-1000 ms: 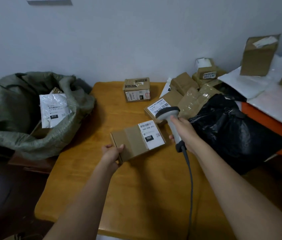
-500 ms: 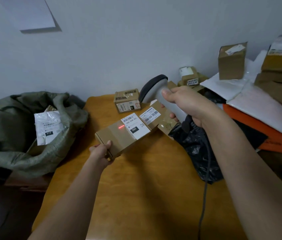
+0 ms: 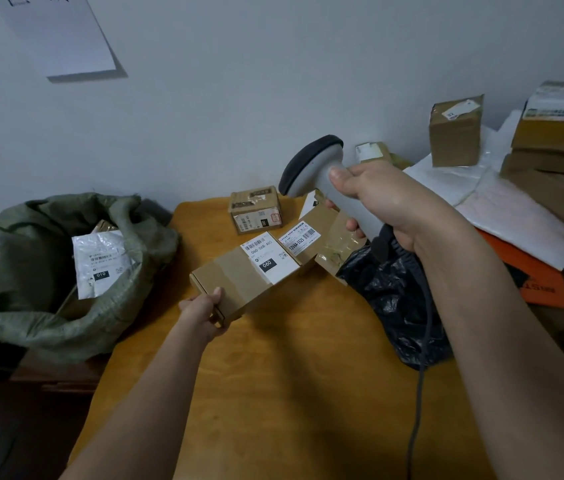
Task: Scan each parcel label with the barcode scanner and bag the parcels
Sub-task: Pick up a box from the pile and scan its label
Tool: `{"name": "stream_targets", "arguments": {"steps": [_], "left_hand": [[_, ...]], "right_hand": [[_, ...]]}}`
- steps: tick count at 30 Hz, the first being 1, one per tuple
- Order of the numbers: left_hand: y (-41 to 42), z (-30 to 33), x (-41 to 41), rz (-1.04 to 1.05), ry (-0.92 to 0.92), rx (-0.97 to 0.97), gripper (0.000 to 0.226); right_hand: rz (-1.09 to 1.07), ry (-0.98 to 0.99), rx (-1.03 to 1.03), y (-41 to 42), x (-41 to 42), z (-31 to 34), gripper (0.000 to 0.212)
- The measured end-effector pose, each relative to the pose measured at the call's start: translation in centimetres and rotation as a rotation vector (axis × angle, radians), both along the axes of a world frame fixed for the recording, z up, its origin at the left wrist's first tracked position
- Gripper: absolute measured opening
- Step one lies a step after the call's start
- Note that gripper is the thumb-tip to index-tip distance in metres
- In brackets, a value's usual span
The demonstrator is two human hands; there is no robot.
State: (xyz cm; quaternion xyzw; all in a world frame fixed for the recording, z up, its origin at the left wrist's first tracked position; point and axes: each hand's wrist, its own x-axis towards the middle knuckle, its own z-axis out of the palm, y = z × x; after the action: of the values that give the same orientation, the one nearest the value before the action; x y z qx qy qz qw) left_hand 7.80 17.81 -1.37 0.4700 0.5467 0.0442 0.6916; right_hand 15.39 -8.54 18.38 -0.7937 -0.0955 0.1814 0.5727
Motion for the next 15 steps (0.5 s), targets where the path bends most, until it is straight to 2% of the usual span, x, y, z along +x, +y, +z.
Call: {"name": "stream_targets", "arguments": {"steps": [4, 8, 13, 15], "left_hand": [[0.3, 0.5, -0.4, 0.031, -0.051, -0.024, 0.061], [1.9, 1.3, -1.3, 0.163, -0.207, -0.024, 0.053], [5.8, 3.1, -3.4, 0.552, -0.502, -0.032, 0.055], [7.4, 4.1, -4.0, 0.747, -0.536, 0.018, 0.062]], "right_hand": [[0.008, 0.011, 0.051, 0.6, 0.1, 0.3, 0.039], [0.024, 0.060, 0.067, 2.4, 0.1, -0.4, 0.041], [0.085, 0.168, 0.082, 6.6, 0.0, -2.4, 0.045], [0.121, 0.203, 0.083, 8.4, -0.2, -3.0, 0.045]]}}
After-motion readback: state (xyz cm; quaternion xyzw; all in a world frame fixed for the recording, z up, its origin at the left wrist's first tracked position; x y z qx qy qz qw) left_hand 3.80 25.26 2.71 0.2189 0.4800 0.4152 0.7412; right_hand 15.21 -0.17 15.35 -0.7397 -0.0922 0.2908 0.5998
